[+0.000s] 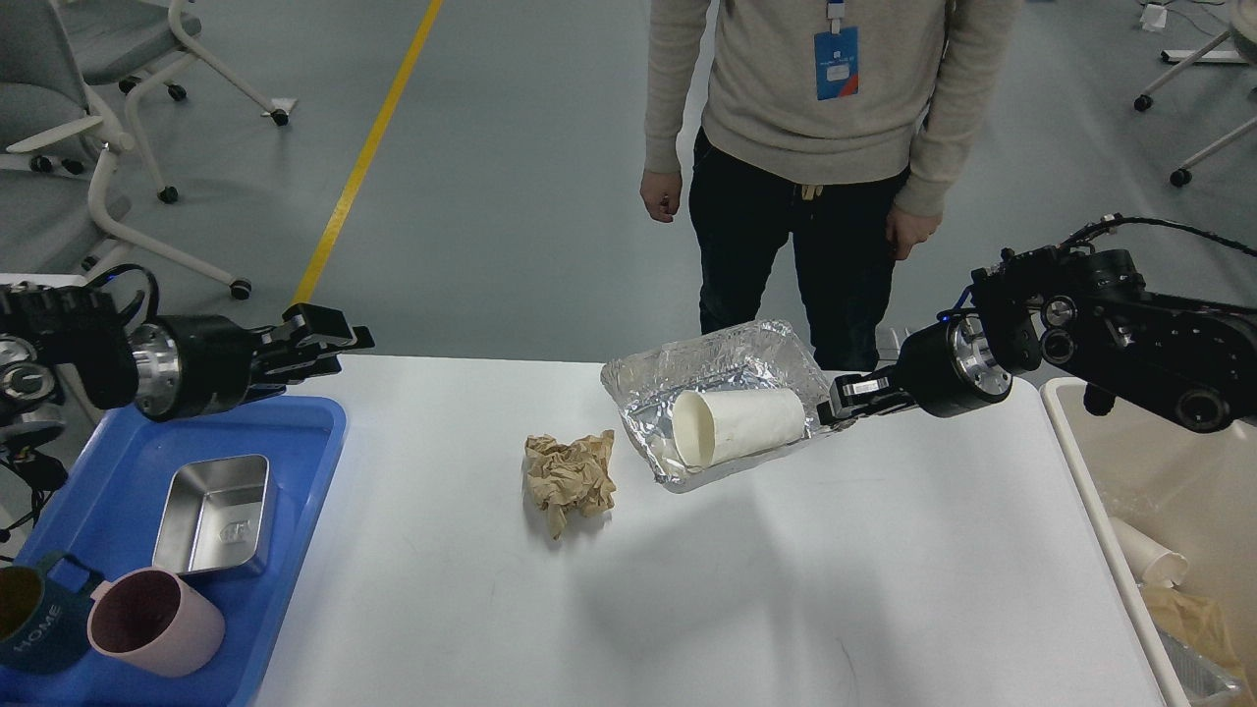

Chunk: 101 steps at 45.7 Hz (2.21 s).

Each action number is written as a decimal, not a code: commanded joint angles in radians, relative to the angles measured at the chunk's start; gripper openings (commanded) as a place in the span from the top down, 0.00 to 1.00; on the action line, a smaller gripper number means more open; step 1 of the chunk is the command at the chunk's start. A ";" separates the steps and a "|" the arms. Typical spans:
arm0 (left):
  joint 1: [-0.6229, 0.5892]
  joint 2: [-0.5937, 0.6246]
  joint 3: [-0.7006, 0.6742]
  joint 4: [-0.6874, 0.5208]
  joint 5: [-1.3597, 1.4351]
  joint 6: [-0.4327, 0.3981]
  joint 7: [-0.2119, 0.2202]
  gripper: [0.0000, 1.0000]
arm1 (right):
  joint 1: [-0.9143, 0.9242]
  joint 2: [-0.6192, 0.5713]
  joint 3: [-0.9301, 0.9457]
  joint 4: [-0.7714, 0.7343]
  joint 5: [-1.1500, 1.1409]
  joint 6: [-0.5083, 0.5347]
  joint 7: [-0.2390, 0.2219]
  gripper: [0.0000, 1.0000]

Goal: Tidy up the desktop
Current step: 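Release the paper cup into the foil tray and withdraw the left gripper, then lower the left gripper to the crumpled brown paper and grasp it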

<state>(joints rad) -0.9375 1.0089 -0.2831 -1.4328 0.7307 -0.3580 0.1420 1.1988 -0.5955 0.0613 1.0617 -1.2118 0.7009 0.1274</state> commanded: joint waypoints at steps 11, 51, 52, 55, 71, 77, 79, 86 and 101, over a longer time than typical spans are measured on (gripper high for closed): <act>0.040 0.200 -0.005 -0.195 0.002 0.033 -0.001 0.49 | -0.001 -0.014 0.000 0.012 -0.002 0.000 0.001 1.00; 0.157 -0.374 -0.008 0.233 0.056 0.122 0.002 0.46 | -0.001 -0.078 0.002 0.070 -0.002 -0.003 0.001 1.00; 0.164 -0.390 -0.008 0.244 0.056 0.126 0.002 0.45 | -0.001 -0.081 0.002 0.072 -0.002 -0.003 0.000 1.00; 0.187 -0.427 -0.011 0.268 0.056 0.139 0.002 0.43 | -0.001 -0.090 0.002 0.076 -0.002 -0.003 0.001 1.00; 0.224 -0.570 -0.042 0.423 0.035 0.152 -0.010 0.12 | -0.002 -0.090 0.006 0.084 -0.003 -0.003 0.001 1.00; 0.244 -0.644 -0.051 0.500 0.035 0.155 -0.010 0.11 | -0.002 -0.089 0.008 0.084 -0.003 -0.004 0.001 1.00; 0.247 -0.664 -0.051 0.525 0.035 0.156 -0.012 0.11 | -0.002 -0.090 0.008 0.084 -0.002 -0.003 0.001 1.00; 0.247 -0.734 -0.053 0.578 0.033 0.155 -0.012 0.11 | -0.002 -0.093 0.009 0.086 -0.002 -0.003 0.001 1.00; 0.253 -0.820 -0.065 0.655 0.035 0.169 -0.044 0.11 | -0.002 -0.098 0.012 0.089 0.000 -0.005 0.001 1.00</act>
<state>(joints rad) -0.6847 0.2090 -0.3452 -0.8038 0.7632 -0.1962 0.1181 1.1965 -0.6904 0.0734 1.1490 -1.2133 0.6978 0.1289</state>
